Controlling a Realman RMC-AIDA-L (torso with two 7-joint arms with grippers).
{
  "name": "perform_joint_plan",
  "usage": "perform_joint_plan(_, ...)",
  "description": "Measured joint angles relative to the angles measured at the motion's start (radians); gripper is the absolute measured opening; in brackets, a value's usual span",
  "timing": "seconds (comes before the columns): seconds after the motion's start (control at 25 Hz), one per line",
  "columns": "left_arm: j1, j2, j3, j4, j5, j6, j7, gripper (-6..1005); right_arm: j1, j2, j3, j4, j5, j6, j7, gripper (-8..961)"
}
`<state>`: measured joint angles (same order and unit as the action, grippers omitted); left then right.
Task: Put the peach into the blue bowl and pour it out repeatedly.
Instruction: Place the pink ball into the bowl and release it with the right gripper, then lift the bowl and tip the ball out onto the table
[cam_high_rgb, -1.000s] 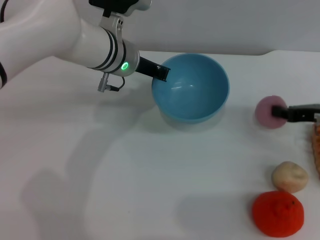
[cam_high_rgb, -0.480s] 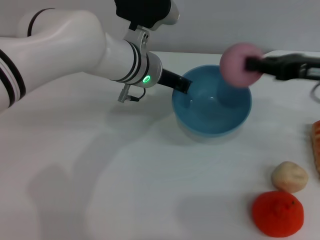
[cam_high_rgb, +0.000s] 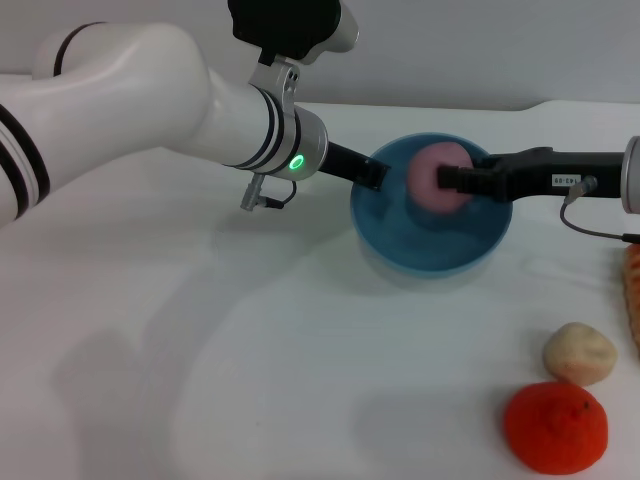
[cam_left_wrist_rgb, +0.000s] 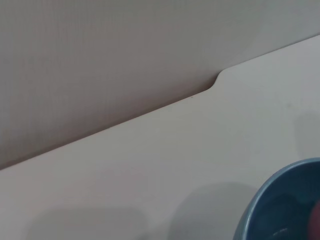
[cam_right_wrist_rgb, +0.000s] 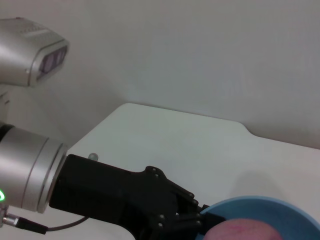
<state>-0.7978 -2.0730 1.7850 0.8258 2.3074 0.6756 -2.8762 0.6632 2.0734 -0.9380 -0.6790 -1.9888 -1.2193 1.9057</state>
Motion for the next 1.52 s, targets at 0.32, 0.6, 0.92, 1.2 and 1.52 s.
perform_joint_plan(0.32,0.015,0.002,0.0,-0.002,-0.004,-0.024,0.0,-2,-0.039,-0.004,0.018,-0.017,0.045,-0.001,-0.051,470)
perform_joint_plan(0.6,0.024,0.001,0.034,-0.012,-0.001,-0.069,0.009,-2,-0.202,-0.002,0.095,-0.131,0.276,-0.046,-0.214,565)
perform_joint_plan(0.92,0.009,0.006,0.042,0.037,0.029,-0.163,0.171,-2,-0.349,-0.006,0.405,0.086,0.446,-0.027,-0.571,565)
perform_joint_plan(1.2,-0.001,-0.002,0.183,0.192,0.373,-0.239,0.235,-1,-0.46,-0.004,0.488,0.287,0.538,-0.076,-0.783,564)
perform_joint_plan(1.52,0.04,-0.005,0.392,0.283,0.58,-0.42,0.429,-2,-0.499,-0.003,0.565,0.377,0.543,-0.128,-0.843,564)
